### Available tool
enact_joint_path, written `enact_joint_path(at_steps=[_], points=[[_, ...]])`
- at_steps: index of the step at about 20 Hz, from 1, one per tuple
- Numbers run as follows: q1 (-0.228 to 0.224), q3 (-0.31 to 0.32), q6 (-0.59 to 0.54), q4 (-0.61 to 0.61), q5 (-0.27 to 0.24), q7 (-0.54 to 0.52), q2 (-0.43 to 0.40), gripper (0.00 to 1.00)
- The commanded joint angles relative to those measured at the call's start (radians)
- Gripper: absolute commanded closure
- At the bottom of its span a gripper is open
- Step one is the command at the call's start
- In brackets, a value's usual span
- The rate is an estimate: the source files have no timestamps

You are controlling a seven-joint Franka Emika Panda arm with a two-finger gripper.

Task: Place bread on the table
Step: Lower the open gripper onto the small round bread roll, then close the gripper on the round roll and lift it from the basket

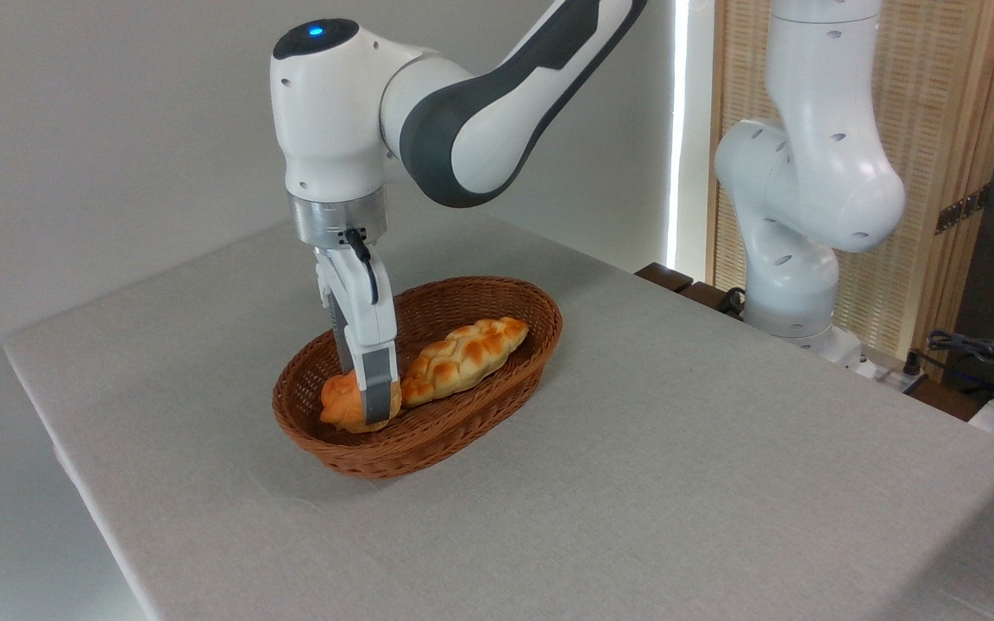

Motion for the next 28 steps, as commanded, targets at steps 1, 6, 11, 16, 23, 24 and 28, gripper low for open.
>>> enact_joint_path(at_steps=[1, 6, 11, 16, 23, 24, 28], points=[[-0.006, 0.007, 0.013, -0.001, 0.008, 0.02, 0.003, 0.56], [-0.003, 0.007, 0.007, -0.001, 0.014, 0.022, 0.006, 0.64], [0.0, 0.008, 0.004, 0.0, 0.004, 0.014, 0.012, 0.74], [0.002, 0.018, -0.179, 0.088, -0.054, 0.013, -0.011, 0.74], [0.003, 0.057, -0.281, 0.184, -0.096, 0.019, -0.02, 0.72], [0.003, 0.074, -0.281, 0.186, -0.09, 0.019, -0.019, 0.72], [0.006, 0.22, -0.222, 0.189, -0.084, 0.074, -0.01, 0.72]])
